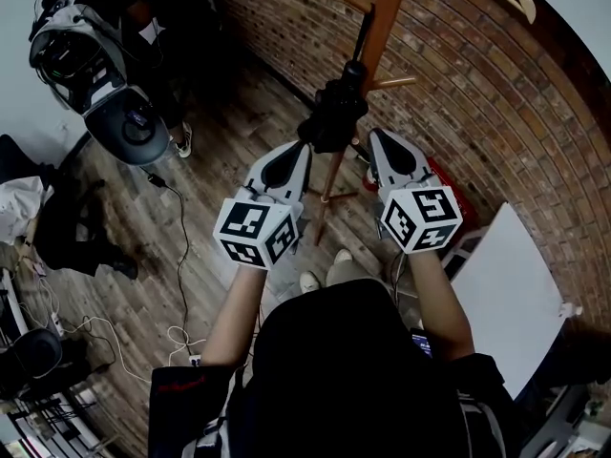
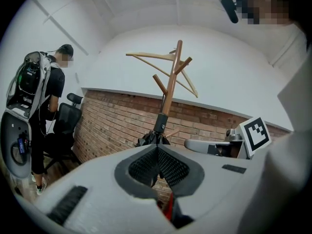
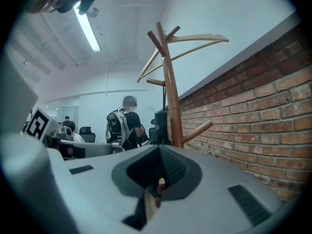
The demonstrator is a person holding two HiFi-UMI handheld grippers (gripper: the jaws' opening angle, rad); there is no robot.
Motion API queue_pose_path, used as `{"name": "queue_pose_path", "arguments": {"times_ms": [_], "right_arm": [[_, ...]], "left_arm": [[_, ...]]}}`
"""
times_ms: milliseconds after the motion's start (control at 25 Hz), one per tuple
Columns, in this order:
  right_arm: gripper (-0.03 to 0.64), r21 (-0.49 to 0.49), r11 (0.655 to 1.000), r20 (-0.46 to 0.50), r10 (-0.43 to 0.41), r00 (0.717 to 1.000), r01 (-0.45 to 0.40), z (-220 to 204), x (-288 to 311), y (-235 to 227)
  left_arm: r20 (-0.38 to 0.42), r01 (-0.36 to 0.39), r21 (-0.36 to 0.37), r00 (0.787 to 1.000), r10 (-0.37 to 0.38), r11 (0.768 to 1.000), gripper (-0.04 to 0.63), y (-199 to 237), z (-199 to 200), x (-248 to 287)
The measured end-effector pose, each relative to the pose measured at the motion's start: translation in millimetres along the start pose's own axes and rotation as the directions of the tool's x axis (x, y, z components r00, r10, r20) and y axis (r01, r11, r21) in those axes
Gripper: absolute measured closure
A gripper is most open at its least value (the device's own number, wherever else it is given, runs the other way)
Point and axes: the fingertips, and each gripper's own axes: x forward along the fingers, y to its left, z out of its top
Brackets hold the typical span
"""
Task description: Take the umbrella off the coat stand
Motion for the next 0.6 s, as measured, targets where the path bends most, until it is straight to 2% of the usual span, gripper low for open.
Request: {"name": "queue_pose_path", "arguments": {"times_ms": [360,600], "right_arm": [[0.589,0.005,1.0,-0.012,0.016,1.0,-0.016,-0.1,16.1,-20.4],[0.589,0.011,0.999,-0.022,0.031,0.999,-0.031,1.4,24.3,-31.6]], "left_arm": [[-0.023,0.011,0.034,1.0,-0.01,0.999,0.577,-1.6,-1.1,28.7],[-0.037,-0.008,0.049,0.999,0.01,0.999,0.575,2.3,0.8,48.4]]}}
